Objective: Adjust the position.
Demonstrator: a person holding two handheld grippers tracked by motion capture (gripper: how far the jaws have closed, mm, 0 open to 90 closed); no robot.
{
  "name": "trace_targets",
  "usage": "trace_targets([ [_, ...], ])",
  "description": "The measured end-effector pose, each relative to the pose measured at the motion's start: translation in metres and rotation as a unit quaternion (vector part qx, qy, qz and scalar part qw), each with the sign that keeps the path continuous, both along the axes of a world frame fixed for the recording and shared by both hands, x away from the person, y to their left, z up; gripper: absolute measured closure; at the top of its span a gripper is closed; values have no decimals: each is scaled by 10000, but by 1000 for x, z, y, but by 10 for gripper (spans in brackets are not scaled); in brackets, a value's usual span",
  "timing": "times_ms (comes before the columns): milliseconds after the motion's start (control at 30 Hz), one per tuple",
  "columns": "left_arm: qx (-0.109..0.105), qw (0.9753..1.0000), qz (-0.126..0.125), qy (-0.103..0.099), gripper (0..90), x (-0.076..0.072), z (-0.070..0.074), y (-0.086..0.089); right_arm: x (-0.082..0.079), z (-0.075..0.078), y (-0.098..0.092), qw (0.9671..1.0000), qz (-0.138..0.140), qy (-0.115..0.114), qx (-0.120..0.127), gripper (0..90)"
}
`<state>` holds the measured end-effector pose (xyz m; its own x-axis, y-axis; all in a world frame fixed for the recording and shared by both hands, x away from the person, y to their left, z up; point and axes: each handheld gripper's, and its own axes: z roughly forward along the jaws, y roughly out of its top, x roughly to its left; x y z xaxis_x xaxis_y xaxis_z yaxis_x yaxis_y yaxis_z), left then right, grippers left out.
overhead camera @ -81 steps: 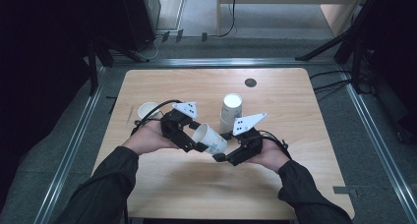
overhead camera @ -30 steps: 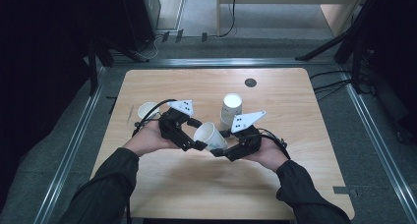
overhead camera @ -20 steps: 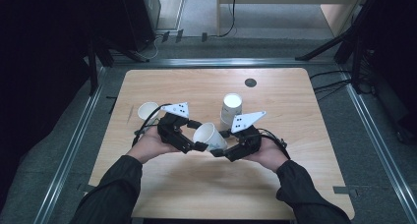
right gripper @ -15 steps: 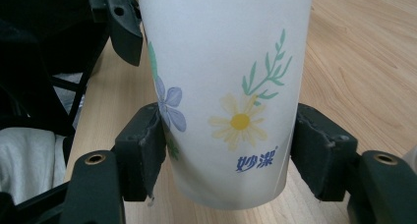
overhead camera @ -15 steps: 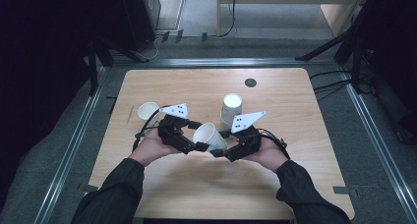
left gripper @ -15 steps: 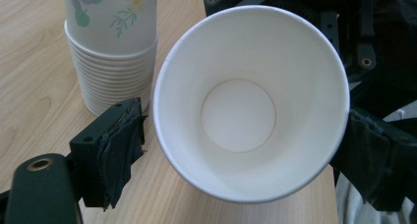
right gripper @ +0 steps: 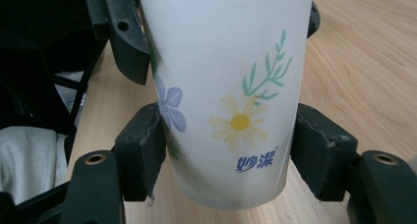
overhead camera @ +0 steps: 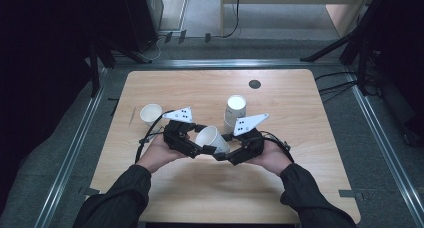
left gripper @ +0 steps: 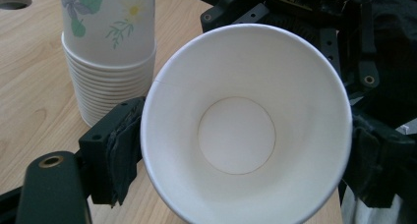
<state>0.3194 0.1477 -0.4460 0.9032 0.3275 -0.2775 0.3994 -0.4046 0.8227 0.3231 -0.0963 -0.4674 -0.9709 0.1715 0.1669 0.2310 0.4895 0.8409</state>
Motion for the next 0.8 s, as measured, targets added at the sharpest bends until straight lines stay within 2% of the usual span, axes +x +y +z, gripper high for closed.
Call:
trace_targets([
  [100,-23,10000,-1,-14,192,-1,-1,0,0,-1,0,10000,-11,13,-34,341],
  [333,-38,10000,14,-38,212,-1,-1,1,1,-1,0,10000,-9,51,-46,338],
  [533,-177,9998,38,14,221,-1,0,3,1,-1,0,10000,14,36,-24,335],
  [800,-266,9995,126,-63,224,-1,4,7,0,-2,0,9999,3,74,-68,327],
])
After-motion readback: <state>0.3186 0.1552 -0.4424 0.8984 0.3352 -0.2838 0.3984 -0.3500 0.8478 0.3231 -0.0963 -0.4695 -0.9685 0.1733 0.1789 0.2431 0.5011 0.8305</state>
